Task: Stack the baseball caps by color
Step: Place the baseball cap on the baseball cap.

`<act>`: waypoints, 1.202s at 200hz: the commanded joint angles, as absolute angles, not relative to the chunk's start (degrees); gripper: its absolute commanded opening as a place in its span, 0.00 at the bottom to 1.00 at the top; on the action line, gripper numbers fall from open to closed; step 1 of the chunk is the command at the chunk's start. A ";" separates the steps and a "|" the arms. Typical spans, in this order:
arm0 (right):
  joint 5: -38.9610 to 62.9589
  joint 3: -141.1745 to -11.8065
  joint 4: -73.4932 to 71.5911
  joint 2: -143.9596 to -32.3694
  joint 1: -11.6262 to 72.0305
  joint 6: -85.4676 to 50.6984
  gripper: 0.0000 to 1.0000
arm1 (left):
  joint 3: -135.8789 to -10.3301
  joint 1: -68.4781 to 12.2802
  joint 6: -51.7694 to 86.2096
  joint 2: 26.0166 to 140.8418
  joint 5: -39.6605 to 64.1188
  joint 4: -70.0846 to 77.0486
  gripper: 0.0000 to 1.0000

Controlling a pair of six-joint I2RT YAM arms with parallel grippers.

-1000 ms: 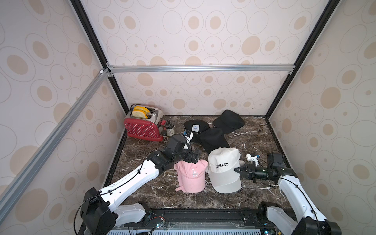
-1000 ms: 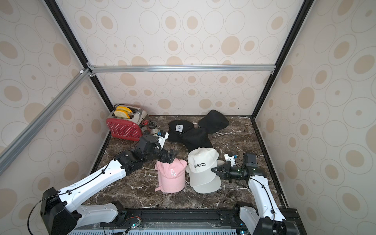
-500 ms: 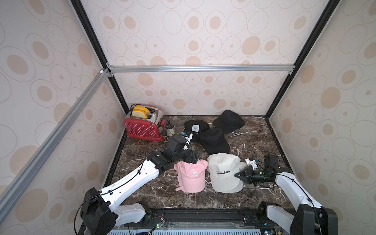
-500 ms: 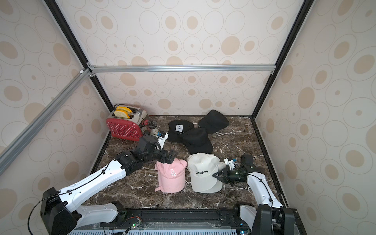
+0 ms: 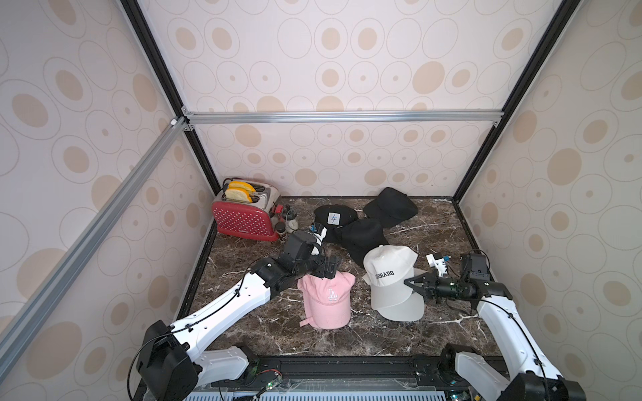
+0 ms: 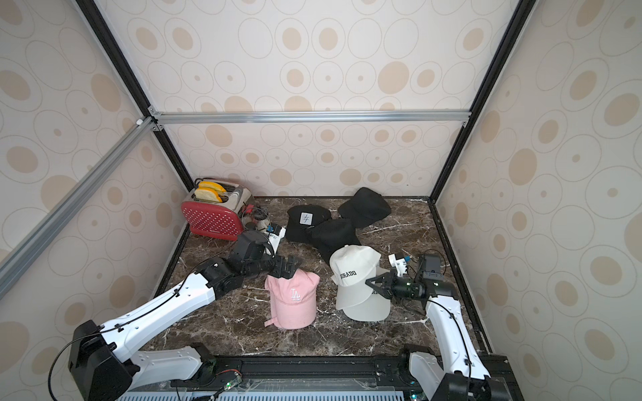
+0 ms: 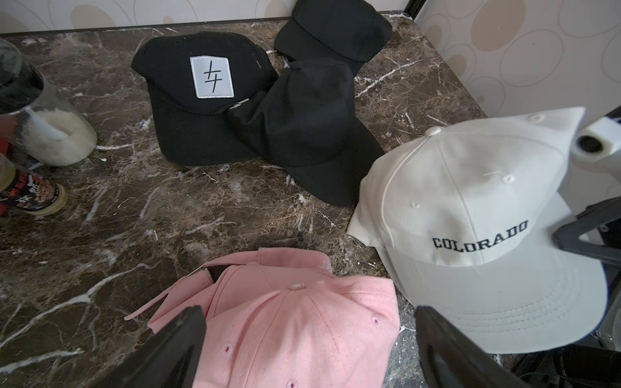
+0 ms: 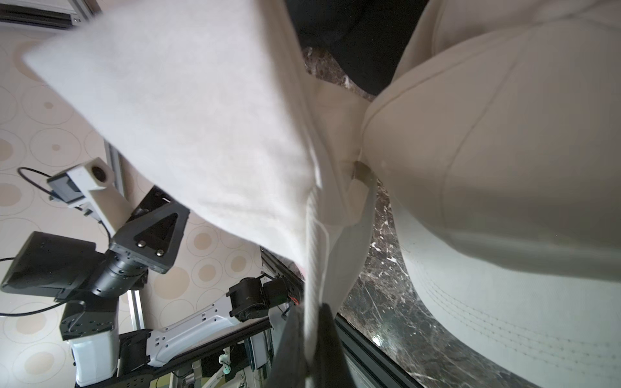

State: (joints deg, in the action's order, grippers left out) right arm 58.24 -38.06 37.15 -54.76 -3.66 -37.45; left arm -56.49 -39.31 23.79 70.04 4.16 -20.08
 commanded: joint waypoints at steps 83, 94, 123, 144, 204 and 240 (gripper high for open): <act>59.38 -31.95 39.89 -52.89 -16.61 -36.55 0.00 | -55.39 -38.06 23.12 68.35 5.07 -18.91 0.99; 58.78 -27.18 35.65 -54.17 -17.78 -37.32 0.00 | -55.29 -38.06 23.12 68.29 4.99 -18.90 0.99; 52.28 -24.27 36.92 -63.16 -18.59 -29.79 0.01 | -55.09 -38.02 22.95 68.03 4.41 -18.98 0.99; 51.55 -26.04 38.52 -64.45 -19.07 -27.91 0.21 | -54.93 -37.81 22.86 67.84 4.05 -18.98 0.99; 33.38 -35.24 46.13 -50.66 -19.07 -29.35 0.60 | -54.58 -37.69 22.92 67.59 4.04 -18.94 0.99; 32.58 -32.68 36.89 -47.55 -18.91 -35.80 1.00 | -53.72 -37.53 23.46 67.25 5.04 -17.74 0.99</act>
